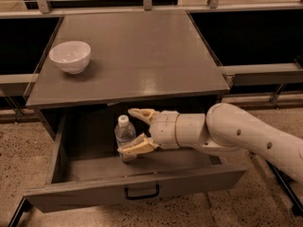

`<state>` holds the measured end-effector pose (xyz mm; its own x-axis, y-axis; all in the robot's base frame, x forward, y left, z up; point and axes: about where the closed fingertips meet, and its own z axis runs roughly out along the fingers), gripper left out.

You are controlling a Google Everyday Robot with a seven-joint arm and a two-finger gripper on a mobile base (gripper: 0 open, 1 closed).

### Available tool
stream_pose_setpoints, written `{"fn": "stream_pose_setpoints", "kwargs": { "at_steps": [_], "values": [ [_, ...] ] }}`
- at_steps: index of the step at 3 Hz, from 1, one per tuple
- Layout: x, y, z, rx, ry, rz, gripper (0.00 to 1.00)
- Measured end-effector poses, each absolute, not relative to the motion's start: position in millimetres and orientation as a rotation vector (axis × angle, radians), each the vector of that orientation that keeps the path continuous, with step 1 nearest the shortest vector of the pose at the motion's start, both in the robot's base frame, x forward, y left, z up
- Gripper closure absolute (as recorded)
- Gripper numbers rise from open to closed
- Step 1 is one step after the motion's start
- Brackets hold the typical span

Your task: Pick blue plastic bottle from top drawer and place on counter

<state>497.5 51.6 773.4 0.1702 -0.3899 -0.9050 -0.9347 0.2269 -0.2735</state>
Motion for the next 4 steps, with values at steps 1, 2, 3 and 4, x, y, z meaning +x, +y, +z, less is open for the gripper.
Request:
{"fn": "stream_pose_setpoints", "kwargs": {
  "at_steps": [1,2,3,4],
  "values": [
    [510.5,55.3,771.3,-1.356,1.411,0.637,0.27],
    [526.5,61.6,772.9,-1.355,1.397,0.647,0.28],
    [533.1,66.1,764.5,-1.338,1.404,0.685,0.31],
    [528.4,69.1,749.2,-1.333,1.434,0.735,0.35]
  ]
}}
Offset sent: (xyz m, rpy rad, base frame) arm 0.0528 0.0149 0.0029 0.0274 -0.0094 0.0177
